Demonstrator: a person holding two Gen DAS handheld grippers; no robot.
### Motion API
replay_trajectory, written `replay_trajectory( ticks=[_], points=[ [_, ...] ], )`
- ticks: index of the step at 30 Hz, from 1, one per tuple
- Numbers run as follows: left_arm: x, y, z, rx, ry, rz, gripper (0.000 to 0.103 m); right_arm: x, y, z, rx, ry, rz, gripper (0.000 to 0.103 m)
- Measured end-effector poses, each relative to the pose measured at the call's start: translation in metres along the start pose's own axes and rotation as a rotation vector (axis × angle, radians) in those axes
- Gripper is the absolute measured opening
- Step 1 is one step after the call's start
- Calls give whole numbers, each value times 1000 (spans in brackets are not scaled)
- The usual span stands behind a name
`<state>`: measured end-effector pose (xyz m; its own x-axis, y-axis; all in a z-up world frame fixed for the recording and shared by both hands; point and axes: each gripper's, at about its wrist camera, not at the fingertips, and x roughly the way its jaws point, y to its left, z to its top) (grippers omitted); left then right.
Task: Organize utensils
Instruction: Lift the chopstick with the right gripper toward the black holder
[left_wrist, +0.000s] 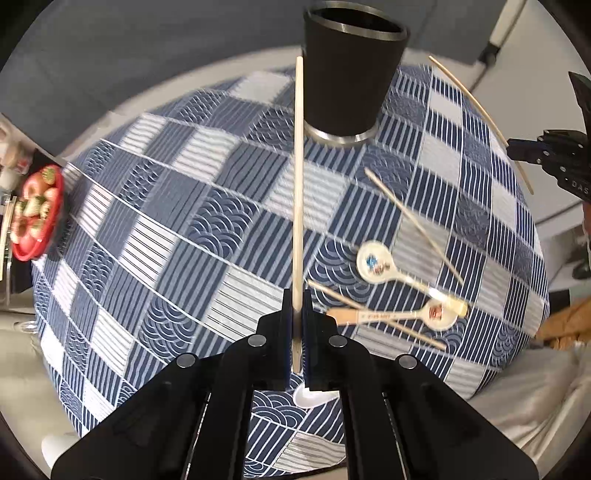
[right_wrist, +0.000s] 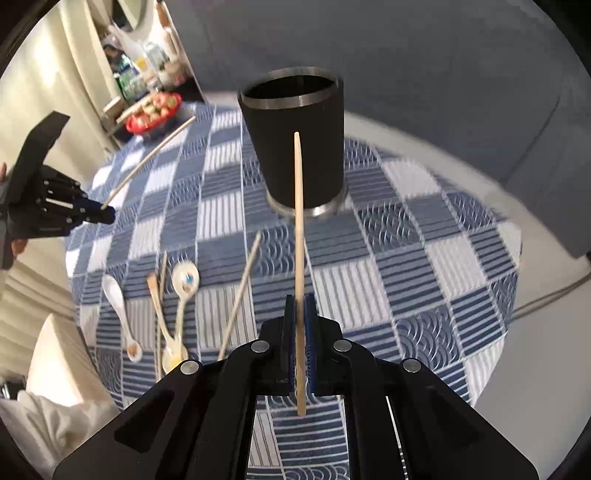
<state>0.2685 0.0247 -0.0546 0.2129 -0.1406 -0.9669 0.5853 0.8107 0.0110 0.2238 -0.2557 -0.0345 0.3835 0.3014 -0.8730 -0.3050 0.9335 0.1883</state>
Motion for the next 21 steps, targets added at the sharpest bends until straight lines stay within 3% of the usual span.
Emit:
replay_trajectory(
  ticks=[11,14,21],
  points=[
    [-68,22,29,-149,-265,80,5,-64,-7,50,64,-258,56,5],
    [-80,31,38,-186,-335,31,5,-76,-11,63,76,-327,67,5],
    [-96,34,64,-194,-443,5,5,-94,-18,87,78,-450,88,5]
  ],
)
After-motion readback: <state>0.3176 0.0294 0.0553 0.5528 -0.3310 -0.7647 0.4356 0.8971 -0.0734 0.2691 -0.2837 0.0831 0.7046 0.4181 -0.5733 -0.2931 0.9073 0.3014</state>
